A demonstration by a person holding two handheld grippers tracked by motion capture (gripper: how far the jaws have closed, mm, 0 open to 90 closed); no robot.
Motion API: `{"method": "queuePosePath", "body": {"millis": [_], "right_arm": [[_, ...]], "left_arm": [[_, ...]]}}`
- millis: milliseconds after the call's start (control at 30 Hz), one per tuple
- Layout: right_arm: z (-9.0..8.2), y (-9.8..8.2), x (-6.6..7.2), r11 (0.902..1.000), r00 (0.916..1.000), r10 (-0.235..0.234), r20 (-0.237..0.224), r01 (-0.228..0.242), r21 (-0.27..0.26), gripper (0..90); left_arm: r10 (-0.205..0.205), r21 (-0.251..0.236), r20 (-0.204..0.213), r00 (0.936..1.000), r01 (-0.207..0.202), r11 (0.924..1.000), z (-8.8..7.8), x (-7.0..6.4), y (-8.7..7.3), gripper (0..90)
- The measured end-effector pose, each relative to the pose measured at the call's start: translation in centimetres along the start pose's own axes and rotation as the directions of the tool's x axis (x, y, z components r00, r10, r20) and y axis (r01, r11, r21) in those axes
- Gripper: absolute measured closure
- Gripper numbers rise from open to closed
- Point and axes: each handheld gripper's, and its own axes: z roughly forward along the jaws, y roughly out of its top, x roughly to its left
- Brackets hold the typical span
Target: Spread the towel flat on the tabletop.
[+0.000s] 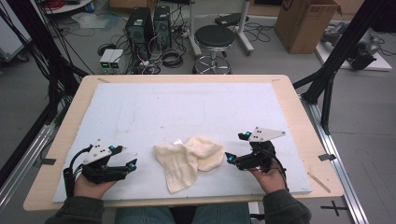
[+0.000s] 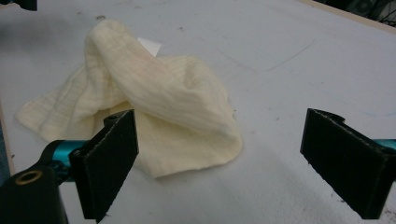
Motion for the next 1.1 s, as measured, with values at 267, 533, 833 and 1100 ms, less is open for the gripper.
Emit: {"method": "queuePosePath", "body": {"millis": [267,533,833,1100], "right_arm": [[0.7,1.0,0.1,0.9997,0.9995,-0.023,-0.023,0.024,0.008,10.6],[1.5,2.0,0.5,0.9989,0.9978,-0.039,-0.053,0.040,0.024,10.6],[3.2,3.7,1.4,0.9964,0.9900,-0.060,-0.128,0.067,0.051,15.8],[5.6,5.6,2.7,0.9898,0.9728,-0.098,-0.210,0.117,0.081,19.5]], "left_arm": [[-0.003,-0.003,0.009,1.0000,0.003,1.0000,0.2,-0.1,0.1,25.7],[-0.002,-0.006,0.016,0.9999,0.002,1.0000,0.4,-0.2,0.3,25.7],[0.000,-0.007,0.014,0.9999,0.000,1.0000,0.4,-0.1,0.3,25.7],[0.003,-0.009,0.018,0.9998,-0.003,1.0000,0.4,0.0,0.3,25.6]]}}
